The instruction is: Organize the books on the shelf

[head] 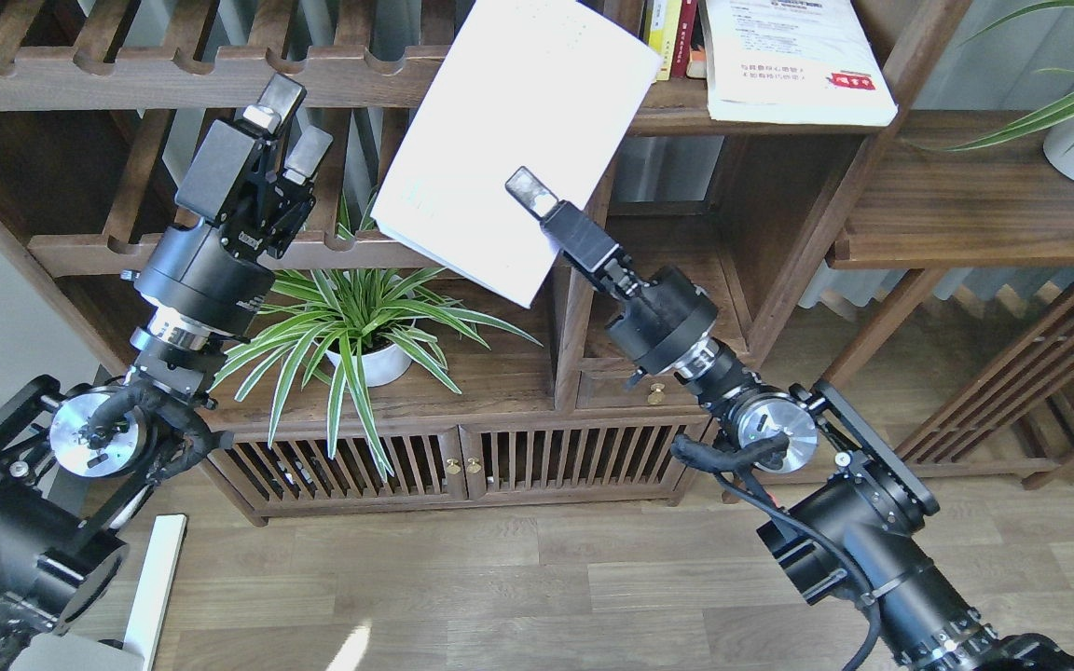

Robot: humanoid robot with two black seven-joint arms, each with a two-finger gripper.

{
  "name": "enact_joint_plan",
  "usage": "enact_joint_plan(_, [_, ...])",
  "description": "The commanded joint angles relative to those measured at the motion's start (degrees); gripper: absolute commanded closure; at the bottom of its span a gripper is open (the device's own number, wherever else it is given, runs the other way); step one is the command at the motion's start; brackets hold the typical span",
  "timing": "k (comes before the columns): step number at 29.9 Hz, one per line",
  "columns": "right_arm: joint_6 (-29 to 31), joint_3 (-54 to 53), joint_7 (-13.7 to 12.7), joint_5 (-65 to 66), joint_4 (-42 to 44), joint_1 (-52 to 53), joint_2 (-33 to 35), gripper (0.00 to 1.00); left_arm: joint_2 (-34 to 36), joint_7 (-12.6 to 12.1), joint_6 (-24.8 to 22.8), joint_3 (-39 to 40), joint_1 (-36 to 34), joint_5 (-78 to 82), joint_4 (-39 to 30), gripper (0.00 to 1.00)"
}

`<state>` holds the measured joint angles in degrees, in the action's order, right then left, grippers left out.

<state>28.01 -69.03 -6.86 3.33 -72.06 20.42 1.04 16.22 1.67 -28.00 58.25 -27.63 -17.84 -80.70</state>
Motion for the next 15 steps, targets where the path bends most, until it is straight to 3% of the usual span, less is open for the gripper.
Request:
enact_joint_plan(1, [0.0,-4.3,-0.1,-0.2,0.0,0.2,0.4,0.96,0.0,0.1,0.0,0.0,0.3,0.0,1.2,0.01])
enact_joint_plan(15, [0.0,-7.8,0.1,-1.6,0.0,-1.9,4.1,0.96,0.0,0.3,0.0,0.1,2.1,-0.1,3.3,0.01])
